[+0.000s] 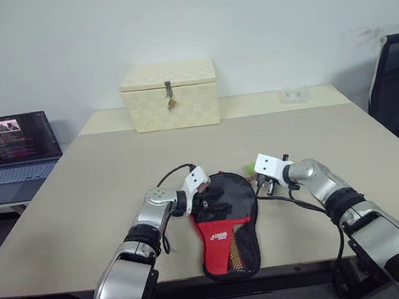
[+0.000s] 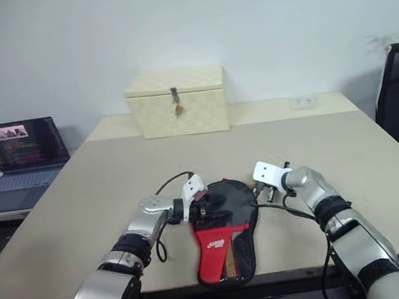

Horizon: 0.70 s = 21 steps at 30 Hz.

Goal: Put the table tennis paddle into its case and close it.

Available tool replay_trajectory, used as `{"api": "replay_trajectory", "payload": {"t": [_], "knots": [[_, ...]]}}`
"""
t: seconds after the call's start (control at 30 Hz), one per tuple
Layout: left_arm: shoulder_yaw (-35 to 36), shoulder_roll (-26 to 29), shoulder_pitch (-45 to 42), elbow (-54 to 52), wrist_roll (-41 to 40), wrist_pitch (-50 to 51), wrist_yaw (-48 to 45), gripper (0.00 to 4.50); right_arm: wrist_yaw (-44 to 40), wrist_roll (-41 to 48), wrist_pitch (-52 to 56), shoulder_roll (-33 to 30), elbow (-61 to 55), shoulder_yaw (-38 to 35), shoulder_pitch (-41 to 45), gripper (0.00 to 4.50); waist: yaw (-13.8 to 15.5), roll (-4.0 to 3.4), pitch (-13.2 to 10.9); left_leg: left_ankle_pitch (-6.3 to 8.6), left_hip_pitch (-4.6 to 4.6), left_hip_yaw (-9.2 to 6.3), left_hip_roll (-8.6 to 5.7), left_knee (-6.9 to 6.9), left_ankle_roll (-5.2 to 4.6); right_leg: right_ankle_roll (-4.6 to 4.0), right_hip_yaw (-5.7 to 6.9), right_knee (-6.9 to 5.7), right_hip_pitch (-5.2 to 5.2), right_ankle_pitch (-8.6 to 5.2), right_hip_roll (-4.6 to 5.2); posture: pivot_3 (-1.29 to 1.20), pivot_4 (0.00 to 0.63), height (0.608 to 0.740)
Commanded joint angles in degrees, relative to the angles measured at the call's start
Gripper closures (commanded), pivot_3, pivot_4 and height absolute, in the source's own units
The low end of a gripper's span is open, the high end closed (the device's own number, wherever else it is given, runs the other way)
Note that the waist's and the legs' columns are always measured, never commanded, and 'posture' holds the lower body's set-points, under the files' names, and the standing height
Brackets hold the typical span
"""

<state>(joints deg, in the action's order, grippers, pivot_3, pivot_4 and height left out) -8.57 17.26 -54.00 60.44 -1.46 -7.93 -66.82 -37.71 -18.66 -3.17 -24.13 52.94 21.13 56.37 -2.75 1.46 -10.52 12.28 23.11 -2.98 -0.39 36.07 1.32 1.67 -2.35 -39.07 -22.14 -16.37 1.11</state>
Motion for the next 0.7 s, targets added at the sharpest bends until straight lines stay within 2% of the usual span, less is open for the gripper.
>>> {"api": "replay_trajectory", "payload": {"t": [0.03, 0.33, 0.7], "knots": [[-0.71, -0.91, -0.2, 4.25, 2.19, -0.28, 1.0, 1.4, -3.3, -1.04, 0.93, -4.33, -8.69, -0.33, -2.87, 4.46, 0.19, 0.0, 0.0, 0.0, 0.01, -0.03, 0.0, 0.0, 0.0, 0.01, 0.02, 0.01, 0.0, 0.0, 0.0, 0.0, 0.15, 0.74], [-1.37, -1.92, -0.11, 7.76, 3.66, -1.25, 1.53, 1.4, -17.25, 2.5, 14.6, -16.44, -43.13, -3.85, -17.07, 4.46, 0.76, -0.11, 0.07, 0.0, -0.1, -0.02, -0.02, 0.02, 0.0, 0.04, 0.02, 0.0, 0.13, -0.02, -0.02, 0.0, 0.15, 0.74], [-1.69, -3.53, -0.77, 9.1, 4.41, -0.46, 0.23, 1.4, -27.61, 10.16, 33.8, -25.27, -75.26, -7.53, -32.58, 4.46, 1.19, -0.09, 0.08, 0.01, -0.2, -0.11, -0.06, 0.04, 0.0, 0.35, 0.09, 0.11, 0.36, -0.21, 0.01, 0.0, 0.15, 0.74]]}}
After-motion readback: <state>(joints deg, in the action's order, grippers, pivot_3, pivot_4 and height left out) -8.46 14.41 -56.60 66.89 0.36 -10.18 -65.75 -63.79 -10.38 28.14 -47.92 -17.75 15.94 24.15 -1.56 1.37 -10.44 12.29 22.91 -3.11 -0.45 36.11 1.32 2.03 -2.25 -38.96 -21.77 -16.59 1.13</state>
